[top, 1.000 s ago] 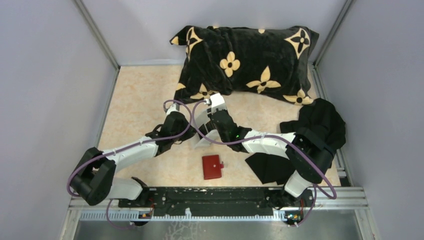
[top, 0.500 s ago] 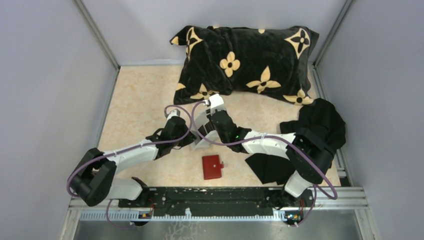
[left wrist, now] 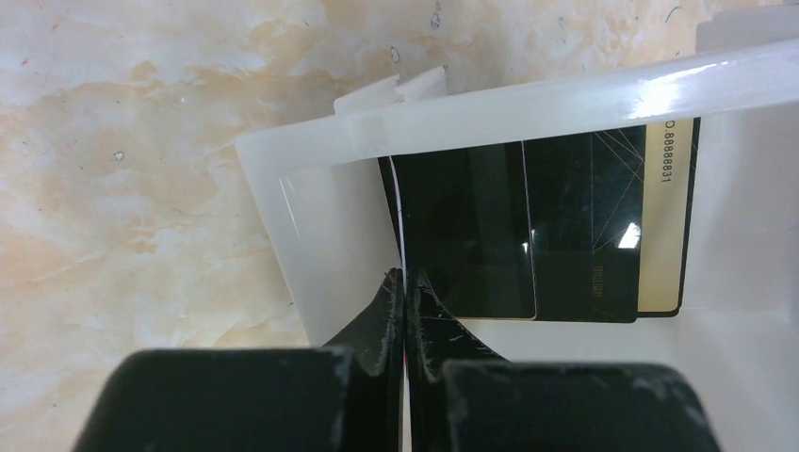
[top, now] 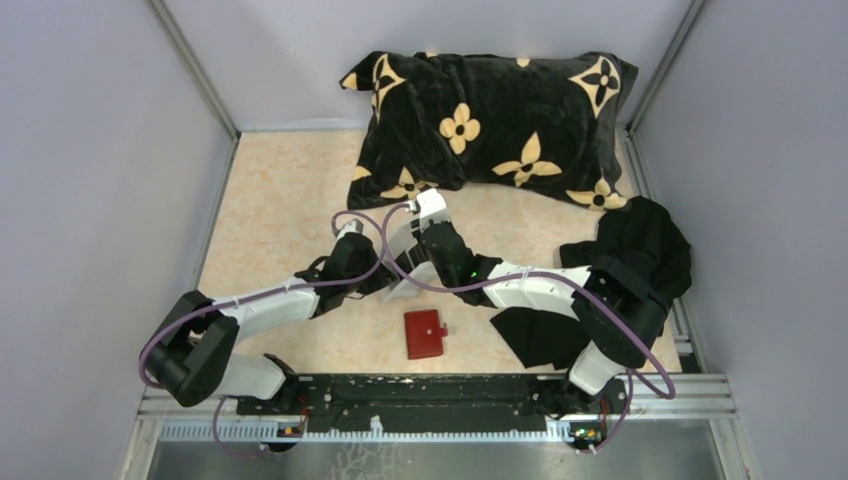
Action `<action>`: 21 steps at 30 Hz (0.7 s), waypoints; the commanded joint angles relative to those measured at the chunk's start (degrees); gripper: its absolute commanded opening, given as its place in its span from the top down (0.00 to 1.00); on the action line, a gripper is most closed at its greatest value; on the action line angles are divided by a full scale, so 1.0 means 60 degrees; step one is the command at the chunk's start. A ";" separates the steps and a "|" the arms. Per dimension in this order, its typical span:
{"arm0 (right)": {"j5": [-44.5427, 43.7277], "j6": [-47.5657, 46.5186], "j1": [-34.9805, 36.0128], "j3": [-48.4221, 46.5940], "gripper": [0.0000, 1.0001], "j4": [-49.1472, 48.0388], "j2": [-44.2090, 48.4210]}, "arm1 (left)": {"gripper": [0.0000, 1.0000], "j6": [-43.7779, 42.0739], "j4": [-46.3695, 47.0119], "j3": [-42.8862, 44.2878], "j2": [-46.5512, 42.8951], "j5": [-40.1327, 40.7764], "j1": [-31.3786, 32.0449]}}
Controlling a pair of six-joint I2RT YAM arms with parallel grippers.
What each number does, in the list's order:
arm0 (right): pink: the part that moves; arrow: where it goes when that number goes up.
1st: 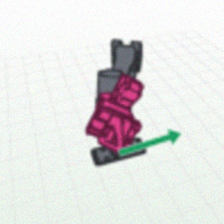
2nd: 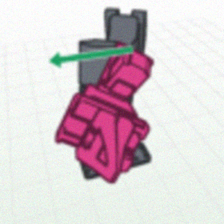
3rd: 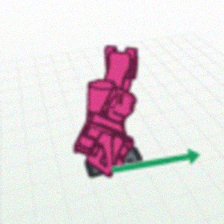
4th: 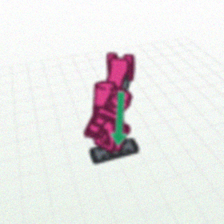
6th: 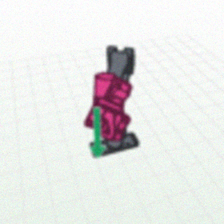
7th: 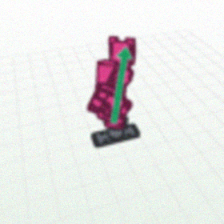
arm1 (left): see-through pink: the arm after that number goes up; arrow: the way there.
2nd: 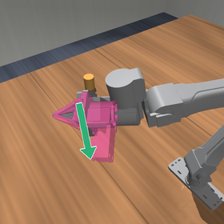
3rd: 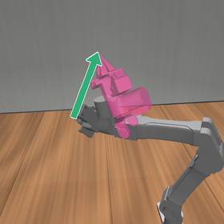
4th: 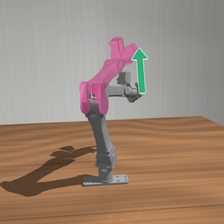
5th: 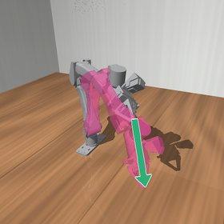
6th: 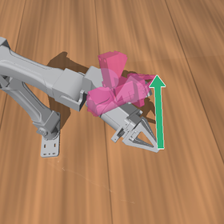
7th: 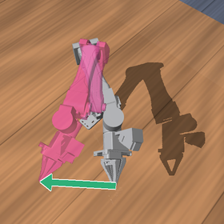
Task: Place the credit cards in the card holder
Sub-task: Pick up the credit card from the storage box.
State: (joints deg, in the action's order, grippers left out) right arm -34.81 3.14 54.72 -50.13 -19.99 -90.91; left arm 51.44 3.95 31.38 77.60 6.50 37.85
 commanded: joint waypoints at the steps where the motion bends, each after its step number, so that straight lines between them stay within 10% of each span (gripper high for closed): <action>1: -0.0219 0.0141 -0.0038 -0.0097 1.00 -0.0394 0.0243 | 1.00 -0.0356 -0.1252 -0.0178 0.0414 0.0114 -0.0009; 21: 0.0572 0.2153 -0.0929 -0.0519 1.00 0.0460 -0.1041 | 1.00 -0.1928 -0.1807 0.1926 -0.0152 0.1875 -0.0140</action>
State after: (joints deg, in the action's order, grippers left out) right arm -32.21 14.28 49.54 -51.88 -17.69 -95.04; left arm 42.74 -5.34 40.69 77.67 16.01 37.39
